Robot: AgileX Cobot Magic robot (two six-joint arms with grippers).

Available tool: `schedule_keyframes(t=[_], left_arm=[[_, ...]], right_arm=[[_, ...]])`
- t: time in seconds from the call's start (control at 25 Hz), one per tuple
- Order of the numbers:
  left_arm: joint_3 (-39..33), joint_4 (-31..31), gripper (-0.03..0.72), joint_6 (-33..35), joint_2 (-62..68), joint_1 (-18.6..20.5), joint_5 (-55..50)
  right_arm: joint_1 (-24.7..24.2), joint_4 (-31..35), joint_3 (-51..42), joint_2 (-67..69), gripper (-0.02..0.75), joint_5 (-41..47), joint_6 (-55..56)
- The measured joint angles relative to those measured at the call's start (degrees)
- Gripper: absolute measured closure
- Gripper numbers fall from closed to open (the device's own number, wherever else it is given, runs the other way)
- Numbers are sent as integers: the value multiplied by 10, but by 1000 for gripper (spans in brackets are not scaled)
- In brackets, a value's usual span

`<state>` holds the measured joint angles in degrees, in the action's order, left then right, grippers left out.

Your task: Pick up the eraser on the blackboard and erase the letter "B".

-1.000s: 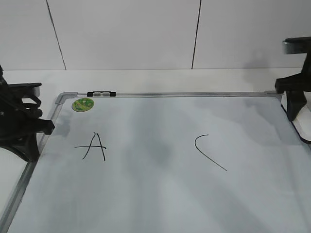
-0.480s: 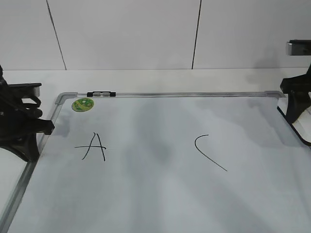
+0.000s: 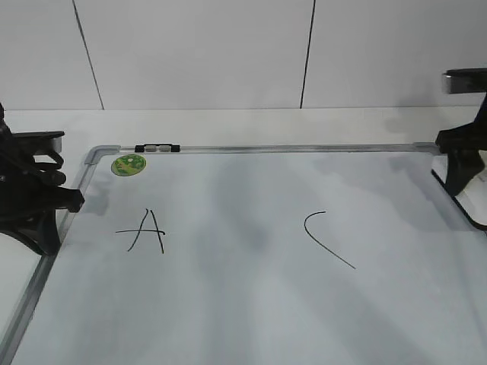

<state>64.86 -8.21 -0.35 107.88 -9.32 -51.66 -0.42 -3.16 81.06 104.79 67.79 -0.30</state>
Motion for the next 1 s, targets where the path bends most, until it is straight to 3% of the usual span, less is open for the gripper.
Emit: schedule_keyframes(t=[0.56,1.0], left_arm=[[0,1,652,0,0,0,-1],[0,2,651,0,0,0,-3]], right_arm=[[0,-19,-5,20,196,-81,0],[0,-20,-82,23,197,-123,0]])
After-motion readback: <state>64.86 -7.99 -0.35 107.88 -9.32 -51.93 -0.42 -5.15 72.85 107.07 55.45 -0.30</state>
